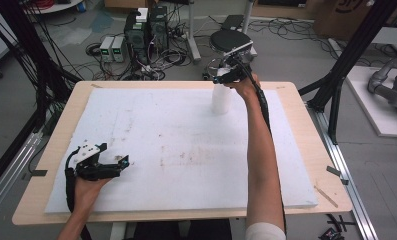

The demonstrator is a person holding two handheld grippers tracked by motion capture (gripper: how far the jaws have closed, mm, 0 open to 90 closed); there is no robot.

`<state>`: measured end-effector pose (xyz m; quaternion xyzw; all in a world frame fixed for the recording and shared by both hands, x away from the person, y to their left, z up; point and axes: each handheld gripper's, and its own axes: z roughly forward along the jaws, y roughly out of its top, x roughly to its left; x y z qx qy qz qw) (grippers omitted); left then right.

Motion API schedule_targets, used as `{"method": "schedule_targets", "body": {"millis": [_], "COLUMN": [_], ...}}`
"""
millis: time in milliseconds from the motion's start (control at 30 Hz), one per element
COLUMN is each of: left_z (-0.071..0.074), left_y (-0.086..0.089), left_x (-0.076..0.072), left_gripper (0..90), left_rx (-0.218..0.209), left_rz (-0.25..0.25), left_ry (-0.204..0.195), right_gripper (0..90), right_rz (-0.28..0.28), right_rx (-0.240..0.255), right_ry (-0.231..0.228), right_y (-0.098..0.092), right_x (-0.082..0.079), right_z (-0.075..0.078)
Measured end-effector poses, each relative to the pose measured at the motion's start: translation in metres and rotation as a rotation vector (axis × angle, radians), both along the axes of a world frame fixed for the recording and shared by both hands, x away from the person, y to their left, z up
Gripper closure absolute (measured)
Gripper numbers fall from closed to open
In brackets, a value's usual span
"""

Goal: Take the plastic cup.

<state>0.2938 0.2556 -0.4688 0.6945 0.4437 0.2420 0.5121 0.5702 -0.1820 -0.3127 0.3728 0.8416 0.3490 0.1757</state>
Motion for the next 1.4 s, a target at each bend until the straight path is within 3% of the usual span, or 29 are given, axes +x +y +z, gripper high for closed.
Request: {"method": "schedule_targets", "body": {"millis": [667,967,1000,1400], "left_z": [0.0,0.0,0.0,0.0], "left_y": [0.0,-0.001,-0.001,-0.001], "left_x": [0.0,0.0,0.001,0.0], "left_gripper": [1.9,1.9,1.9,1.9], "left_rx": [0.004,0.009,0.014,0.012], "left_rz": [-0.005,-0.005,-0.007,-0.008], "left_ry": [0.0,-0.002,-0.003,-0.005], "right_gripper": [38.7,40.3,40.3,40.5], "right_rz": [-0.007,-0.004,0.0,-0.003], "right_rx": [0.012,0.03,0.031,0.056], "right_ry": [-0.021,-0.046,-0.062,-0.138], "right_y": [-0.001,-0.001,-0.001,-0.006], "right_x": [-0.002,-0.006,-0.007,-0.023], "right_z": [0.019,0.037,0.049,0.113]}}
